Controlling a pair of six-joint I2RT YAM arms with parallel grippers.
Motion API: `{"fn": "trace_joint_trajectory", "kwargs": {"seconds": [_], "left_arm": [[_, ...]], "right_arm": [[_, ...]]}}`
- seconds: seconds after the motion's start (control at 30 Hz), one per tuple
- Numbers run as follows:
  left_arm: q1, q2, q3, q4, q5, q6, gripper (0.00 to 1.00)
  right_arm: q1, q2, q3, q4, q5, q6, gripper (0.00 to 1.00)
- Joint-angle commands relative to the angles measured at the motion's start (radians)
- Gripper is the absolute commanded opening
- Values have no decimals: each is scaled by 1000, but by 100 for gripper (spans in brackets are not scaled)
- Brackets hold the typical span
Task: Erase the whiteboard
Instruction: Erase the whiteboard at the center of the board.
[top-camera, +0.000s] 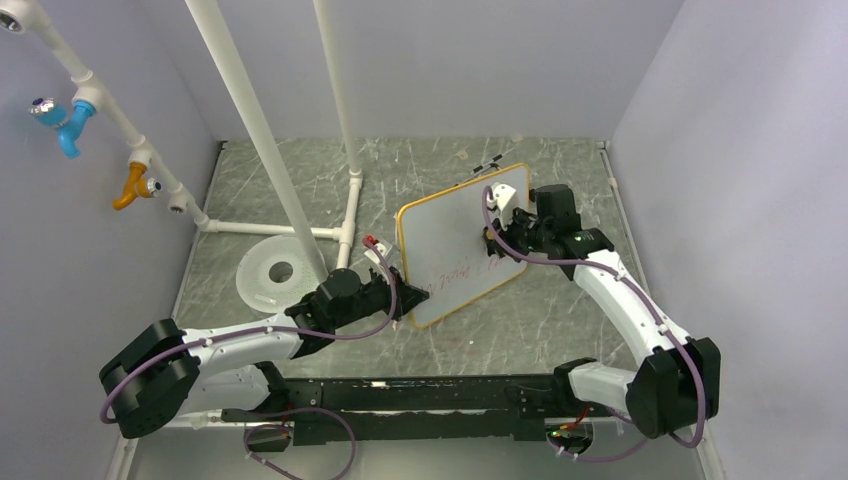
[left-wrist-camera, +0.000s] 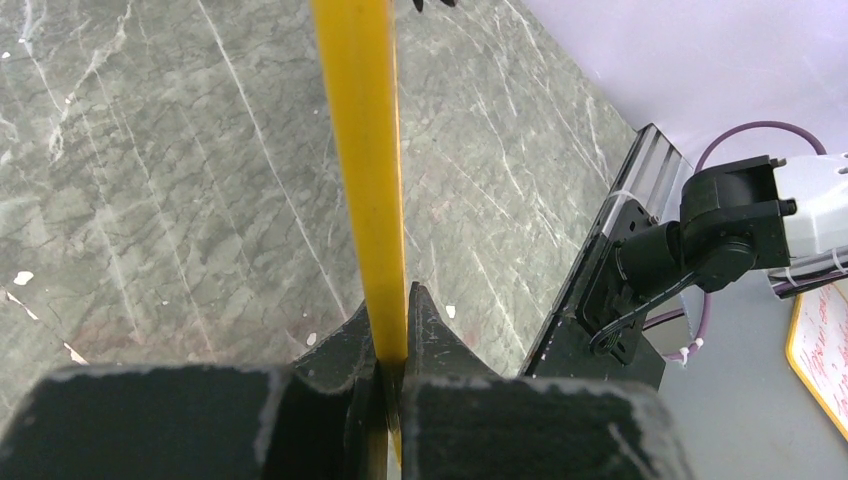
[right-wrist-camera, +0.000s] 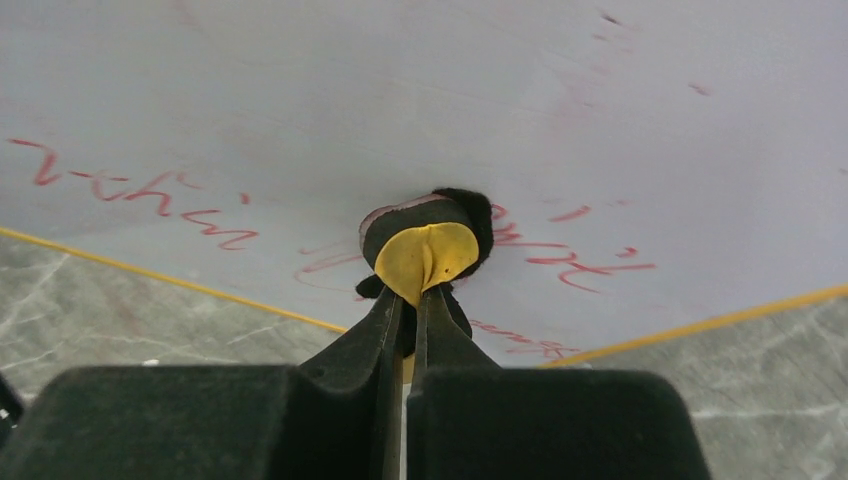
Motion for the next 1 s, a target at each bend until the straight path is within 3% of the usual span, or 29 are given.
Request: {"fn": "trace_joint_trajectory", "kwargs": {"seconds": [0.0, 0.3, 0.53, 0.7, 0.97], "left_arm": [[-14, -26, 11, 107, 88, 66, 0], [-14, -42, 13, 92, 82, 71, 0], [-15, -26, 16, 100, 91, 68, 0], [-14, -23, 21, 102, 96, 69, 0], [-14, -29, 16, 103, 95, 70, 0]], "right_arm": [[-19, 1, -18, 69, 53, -4, 0], [94, 20, 5, -64, -178, -136, 0], [-3, -7, 1, 110, 70, 52, 0], [-22, 5, -20, 106, 137, 18, 0], [76, 1, 1, -43, -182, -110, 0]]}}
